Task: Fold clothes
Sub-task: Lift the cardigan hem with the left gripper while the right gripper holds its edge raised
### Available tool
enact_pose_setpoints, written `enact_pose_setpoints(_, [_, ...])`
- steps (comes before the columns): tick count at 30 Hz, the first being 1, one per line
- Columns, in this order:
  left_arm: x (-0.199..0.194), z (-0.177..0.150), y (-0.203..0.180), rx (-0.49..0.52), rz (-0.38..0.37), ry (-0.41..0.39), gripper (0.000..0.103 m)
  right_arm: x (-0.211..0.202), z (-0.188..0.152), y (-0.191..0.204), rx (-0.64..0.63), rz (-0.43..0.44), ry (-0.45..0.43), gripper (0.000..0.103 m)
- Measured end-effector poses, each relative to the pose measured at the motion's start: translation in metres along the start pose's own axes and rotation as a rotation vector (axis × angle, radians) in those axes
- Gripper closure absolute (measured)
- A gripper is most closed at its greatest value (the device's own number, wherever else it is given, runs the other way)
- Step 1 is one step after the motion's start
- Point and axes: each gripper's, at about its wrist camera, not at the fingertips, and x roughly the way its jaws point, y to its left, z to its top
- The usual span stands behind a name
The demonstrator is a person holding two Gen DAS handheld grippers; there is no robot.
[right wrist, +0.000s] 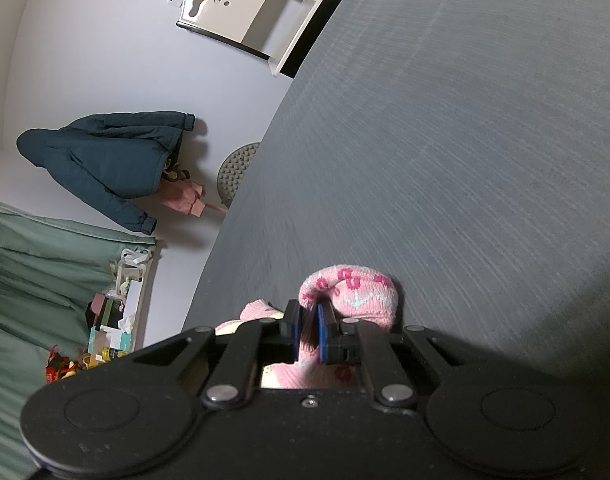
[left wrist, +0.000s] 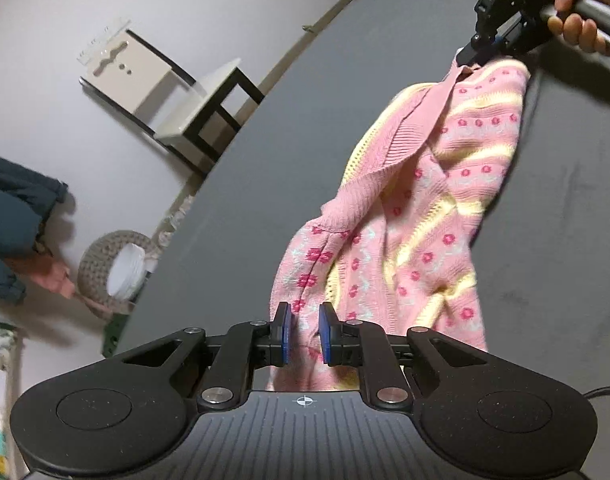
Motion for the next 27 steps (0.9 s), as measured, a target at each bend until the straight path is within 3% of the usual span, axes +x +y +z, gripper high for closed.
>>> enact_pose_setpoints(2, [-0.003, 0.001, 0.002, -0.012, 0.033, -0.005, 0.049, 0.001, 0.000, 0.000, 0.002, 0.001, 0.001, 0.093])
enact_pose_setpoints(3, [-0.004, 0.001, 0.001, -0.014, 0.053, -0.014, 0.022, 0.001, 0.000, -0.001, 0.003, 0.001, 0.002, 0.093])
enact_pose_setpoints(4, [-0.007, 0.001, -0.001, -0.002, 0.066, -0.041, 0.015, 0.001, 0.000, -0.001, 0.003, 0.001, 0.002, 0.093])
enact_pose_setpoints(7, [-0.012, 0.003, -0.007, 0.036, 0.049, -0.063, 0.015, 0.001, 0.000, -0.001, 0.004, 0.001, 0.001, 0.093])
enact_pose_setpoints(10, [-0.020, 0.005, -0.012, 0.071, 0.082, -0.089, 0.015, 0.001, -0.001, -0.002, 0.003, 0.002, 0.001, 0.093])
enact_pose_setpoints(11, [-0.020, 0.007, -0.014, 0.087, 0.094, -0.078, 0.017, 0.001, -0.001, -0.002, 0.003, 0.002, 0.001, 0.093])
enact_pose_setpoints(13, [-0.019, 0.010, -0.018, 0.119, 0.117, -0.055, 0.046, 0.000, -0.002, -0.002, 0.003, 0.002, 0.000, 0.093])
enact_pose_setpoints(15, [-0.017, 0.013, -0.019, 0.131, 0.115, -0.026, 0.059, 0.000, -0.002, -0.003, 0.004, 0.003, 0.000, 0.093])
enact_pose_setpoints(20, [-0.011, 0.017, -0.016, 0.104, 0.081, 0.033, 0.061, 0.000, -0.003, -0.003, 0.007, 0.004, 0.001, 0.093])
enact_pose_setpoints(22, [-0.007, 0.016, -0.013, 0.066, 0.048, 0.050, 0.076, 0.001, -0.003, -0.004, 0.009, 0.005, 0.001, 0.093])
enact_pose_setpoints(24, [-0.003, 0.015, -0.010, 0.024, 0.011, 0.067, 0.085, 0.001, -0.002, -0.004, 0.010, 0.006, 0.001, 0.093])
enact_pose_setpoints(27, [0.003, 0.010, -0.011, -0.006, -0.015, 0.076, 0.090, 0.000, -0.002, -0.005, 0.011, 0.006, 0.002, 0.093])
